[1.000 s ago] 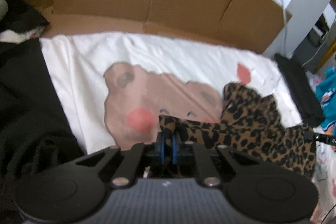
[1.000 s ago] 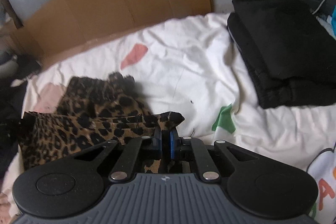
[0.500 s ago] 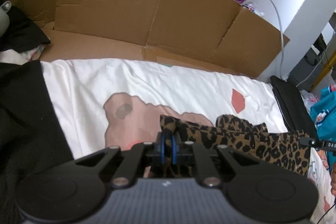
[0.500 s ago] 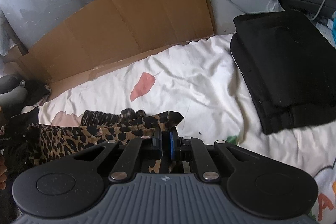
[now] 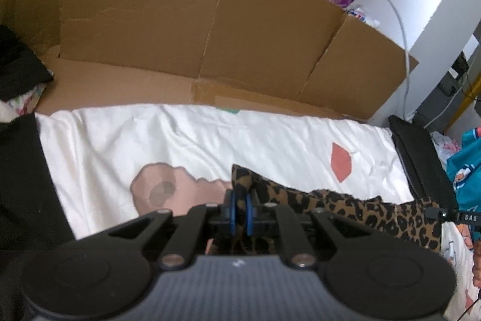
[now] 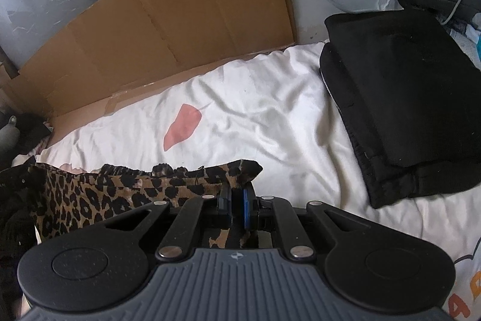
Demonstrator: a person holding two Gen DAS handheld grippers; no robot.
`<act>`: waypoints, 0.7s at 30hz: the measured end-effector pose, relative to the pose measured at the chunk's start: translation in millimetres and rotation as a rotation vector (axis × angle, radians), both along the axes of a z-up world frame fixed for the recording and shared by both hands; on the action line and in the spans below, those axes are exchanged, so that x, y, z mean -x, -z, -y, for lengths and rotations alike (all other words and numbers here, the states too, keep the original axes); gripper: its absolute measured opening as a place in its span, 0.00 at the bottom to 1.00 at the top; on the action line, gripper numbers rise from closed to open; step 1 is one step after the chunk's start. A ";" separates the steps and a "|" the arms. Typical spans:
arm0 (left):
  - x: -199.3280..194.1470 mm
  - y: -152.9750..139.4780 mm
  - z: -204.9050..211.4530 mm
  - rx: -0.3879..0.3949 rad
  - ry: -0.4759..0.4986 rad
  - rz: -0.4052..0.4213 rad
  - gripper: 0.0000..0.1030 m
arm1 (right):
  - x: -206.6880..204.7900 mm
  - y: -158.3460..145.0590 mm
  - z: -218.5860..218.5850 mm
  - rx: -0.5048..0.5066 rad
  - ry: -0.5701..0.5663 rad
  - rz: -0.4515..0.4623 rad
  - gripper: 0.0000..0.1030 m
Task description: Fold clothes
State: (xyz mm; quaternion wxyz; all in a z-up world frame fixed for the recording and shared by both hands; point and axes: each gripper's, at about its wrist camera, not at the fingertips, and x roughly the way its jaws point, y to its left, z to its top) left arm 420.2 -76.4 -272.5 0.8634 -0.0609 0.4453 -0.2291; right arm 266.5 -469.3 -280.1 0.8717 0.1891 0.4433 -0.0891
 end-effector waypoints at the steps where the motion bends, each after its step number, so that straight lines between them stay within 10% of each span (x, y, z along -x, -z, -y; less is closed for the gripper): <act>1: 0.9 -1.7 -0.6 0.003 0.002 0.001 0.07 | 1.1 -2.0 -0.3 0.001 -0.002 0.003 0.05; 13: -3.0 -18.4 9.1 -0.014 0.055 0.025 0.07 | 10.8 -11.7 4.6 0.000 0.009 0.012 0.06; 21: -25.7 27.8 15.9 -0.052 0.026 -0.088 0.07 | -10.3 16.8 12.3 -0.030 0.022 -0.065 0.06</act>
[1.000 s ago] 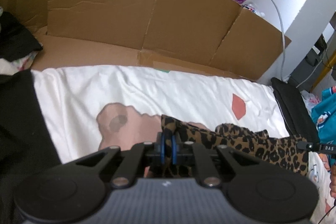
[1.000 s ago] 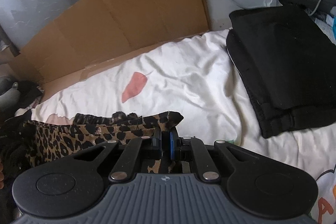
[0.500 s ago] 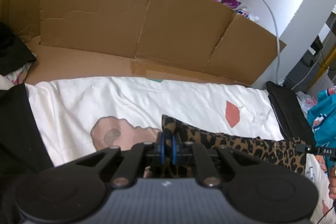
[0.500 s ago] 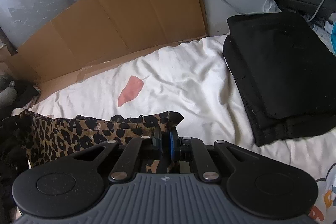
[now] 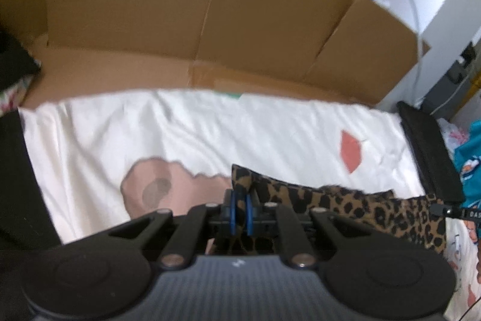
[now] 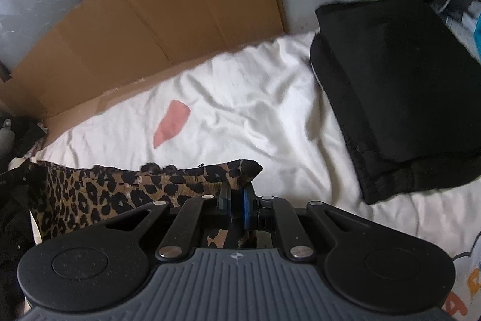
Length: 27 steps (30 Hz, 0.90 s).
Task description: Fold clothes
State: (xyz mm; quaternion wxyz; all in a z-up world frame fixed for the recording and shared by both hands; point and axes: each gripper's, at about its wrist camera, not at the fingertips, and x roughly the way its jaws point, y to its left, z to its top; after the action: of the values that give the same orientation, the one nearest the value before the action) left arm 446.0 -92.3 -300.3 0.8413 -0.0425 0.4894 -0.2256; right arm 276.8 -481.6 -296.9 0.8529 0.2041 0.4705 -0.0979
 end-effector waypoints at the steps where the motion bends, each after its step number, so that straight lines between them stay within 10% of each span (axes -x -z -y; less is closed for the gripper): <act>1: -0.8 5.6 1.4 -0.009 -0.001 -0.010 0.07 | -2.4 3.1 -0.6 0.003 -0.002 -0.009 0.06; 19: 6.1 -28.2 -1.8 0.032 0.002 0.057 0.07 | 7.1 -35.9 -6.1 0.050 -0.038 0.059 0.06; 27: -6.4 3.4 5.7 -0.034 -0.003 0.004 0.08 | -11.2 -12.9 -0.4 0.020 -0.020 0.005 0.06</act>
State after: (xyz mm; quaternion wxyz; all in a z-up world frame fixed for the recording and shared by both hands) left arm 452.4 -98.0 -303.7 0.8432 -0.0284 0.4915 -0.2161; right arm 288.1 -481.2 -284.0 0.8570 0.1910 0.4694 -0.0934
